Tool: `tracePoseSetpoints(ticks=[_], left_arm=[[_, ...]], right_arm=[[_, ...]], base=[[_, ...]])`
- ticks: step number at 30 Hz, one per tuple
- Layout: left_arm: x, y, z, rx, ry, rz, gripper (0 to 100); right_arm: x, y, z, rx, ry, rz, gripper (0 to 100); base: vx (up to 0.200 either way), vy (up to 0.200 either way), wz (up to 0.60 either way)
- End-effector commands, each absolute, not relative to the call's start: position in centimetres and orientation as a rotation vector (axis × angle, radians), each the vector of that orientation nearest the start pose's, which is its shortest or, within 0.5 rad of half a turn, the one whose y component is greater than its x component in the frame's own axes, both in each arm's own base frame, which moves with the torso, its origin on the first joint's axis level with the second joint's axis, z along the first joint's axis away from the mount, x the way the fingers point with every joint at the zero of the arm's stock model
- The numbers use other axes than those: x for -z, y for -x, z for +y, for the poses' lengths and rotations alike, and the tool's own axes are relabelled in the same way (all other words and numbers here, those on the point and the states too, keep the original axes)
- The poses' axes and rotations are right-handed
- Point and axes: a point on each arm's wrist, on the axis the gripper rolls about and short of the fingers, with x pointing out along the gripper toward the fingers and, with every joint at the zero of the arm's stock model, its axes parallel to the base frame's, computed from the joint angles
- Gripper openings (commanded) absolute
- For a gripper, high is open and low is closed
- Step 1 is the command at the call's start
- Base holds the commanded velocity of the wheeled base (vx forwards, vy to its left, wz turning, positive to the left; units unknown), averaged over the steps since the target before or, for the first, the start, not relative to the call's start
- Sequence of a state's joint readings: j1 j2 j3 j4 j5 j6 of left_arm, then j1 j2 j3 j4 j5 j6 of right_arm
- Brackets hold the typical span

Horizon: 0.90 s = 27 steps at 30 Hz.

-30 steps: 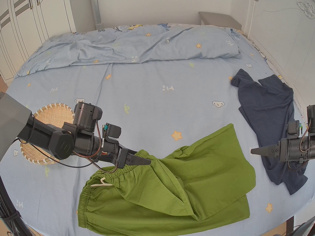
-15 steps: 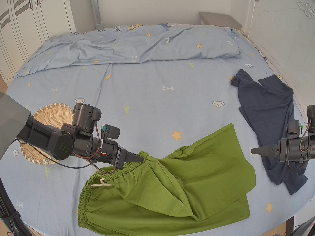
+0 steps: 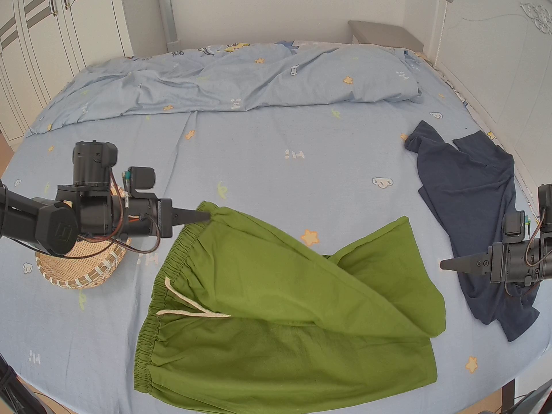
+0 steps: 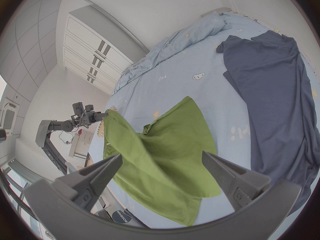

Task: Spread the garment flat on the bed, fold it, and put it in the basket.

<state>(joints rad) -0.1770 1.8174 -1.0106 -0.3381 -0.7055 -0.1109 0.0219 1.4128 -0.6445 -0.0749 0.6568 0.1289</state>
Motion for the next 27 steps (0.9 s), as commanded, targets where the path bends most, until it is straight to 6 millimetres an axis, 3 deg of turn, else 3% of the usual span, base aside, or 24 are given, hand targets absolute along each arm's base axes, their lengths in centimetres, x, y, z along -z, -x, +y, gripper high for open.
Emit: tracePoseSetpoints(ticks=[1, 2, 13, 27], left_arm=[[-18.4, -32.7, -5.5, 0.789, 0.246, 0.467, 0], [-18.4, -33.1, -4.5, 0.757, 0.266, 0.448, 0], [-18.8, -33.5, -3.2, 0.719, 0.273, 0.425, 0], [-18.3, -33.7, -3.3, 0.721, 0.274, 0.436, 0]], right_arm=[[-16.7, -20.5, 1.8, -0.611, -0.339, 0.713, 100], [-16.7, -20.5, 1.8, -0.609, -0.34, 0.712, 100], [-16.0, -21.1, 1.6, -0.597, -0.352, 0.739, 100], [-9.8, -24.6, 0.0, -0.518, -0.429, 0.878, 100]], base=[[0.0, 0.0, 0.0], [0.0, 0.0, 0.0], [0.0, 0.0, 0.0], [0.0, 0.0, 0.0]])
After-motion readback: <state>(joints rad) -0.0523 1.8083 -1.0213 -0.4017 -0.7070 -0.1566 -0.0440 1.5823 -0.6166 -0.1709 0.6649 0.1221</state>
